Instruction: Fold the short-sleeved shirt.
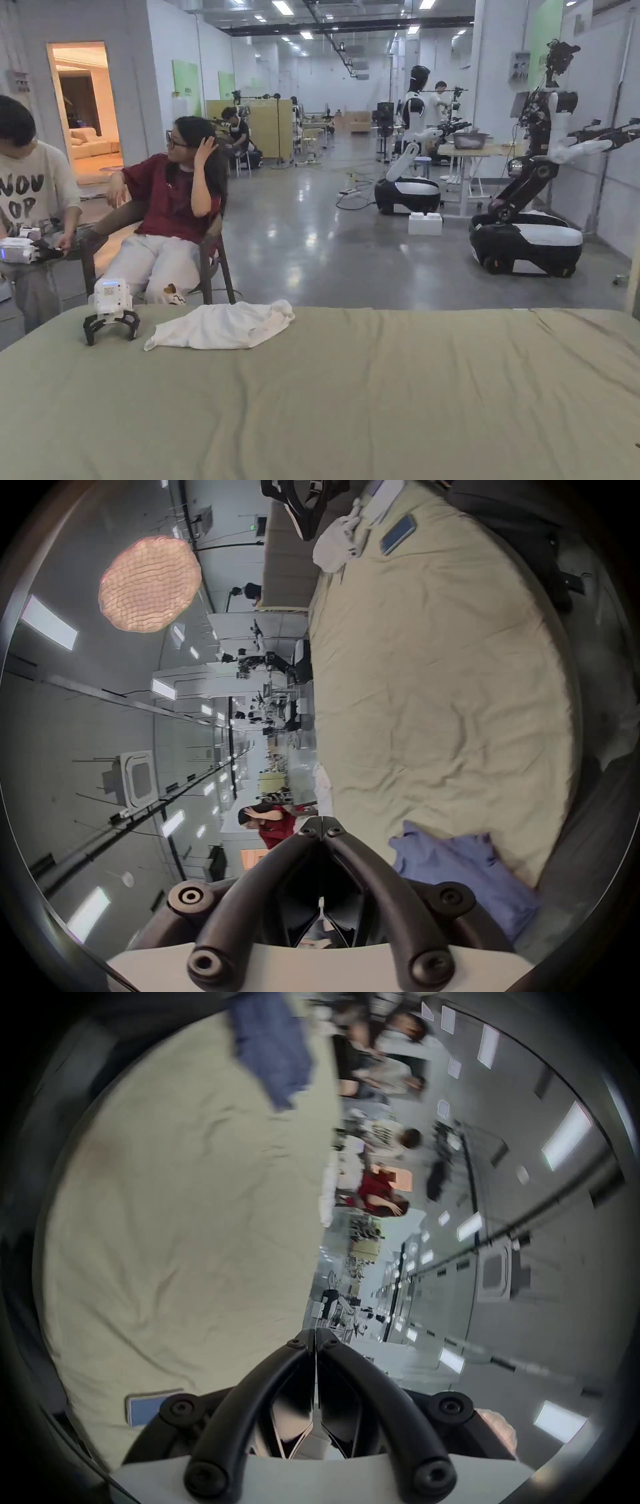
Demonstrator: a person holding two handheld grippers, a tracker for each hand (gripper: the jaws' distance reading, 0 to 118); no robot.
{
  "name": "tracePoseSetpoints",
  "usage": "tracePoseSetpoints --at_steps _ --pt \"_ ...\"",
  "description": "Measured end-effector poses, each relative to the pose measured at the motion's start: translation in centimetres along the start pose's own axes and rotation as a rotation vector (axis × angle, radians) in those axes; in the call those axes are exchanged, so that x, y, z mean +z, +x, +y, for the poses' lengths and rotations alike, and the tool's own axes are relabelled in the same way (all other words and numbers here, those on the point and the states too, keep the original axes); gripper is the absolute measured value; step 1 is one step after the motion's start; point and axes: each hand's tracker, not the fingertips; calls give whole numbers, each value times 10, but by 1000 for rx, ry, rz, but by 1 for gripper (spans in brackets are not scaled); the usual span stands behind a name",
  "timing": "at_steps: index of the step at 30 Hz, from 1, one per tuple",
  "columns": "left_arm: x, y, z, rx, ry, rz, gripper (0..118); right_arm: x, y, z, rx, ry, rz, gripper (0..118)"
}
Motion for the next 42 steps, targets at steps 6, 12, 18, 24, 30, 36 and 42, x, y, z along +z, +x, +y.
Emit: tracePoseSetpoints --at_steps 6,12,18,24,30,36,42 --pt "17 -99 -40 1112 25 190 0 4 50 -48 -1104 -157 -98 0" --pt "26 -96 -83 1741 219 154 0 23 42 -100 -2031 5 -190 0" --pt "30 -96 -71 1668 199 169 0 26 49 -93 -1963 -14 -208 0" --pt "30 -98 -67 1634 189 169 0 25 51 -89 -1941 -16 -199 0" --pt "29 -99 -68 1630 185 170 0 26 53 -86 -1943 7 -190 0" --pt "33 -98 -90 1667 165 179 0 24 60 -78 -1942 44 -161 0" --pt "0 -71 -179 1745 -160 36 76 8 51 -63 -1982 80 -57 0"
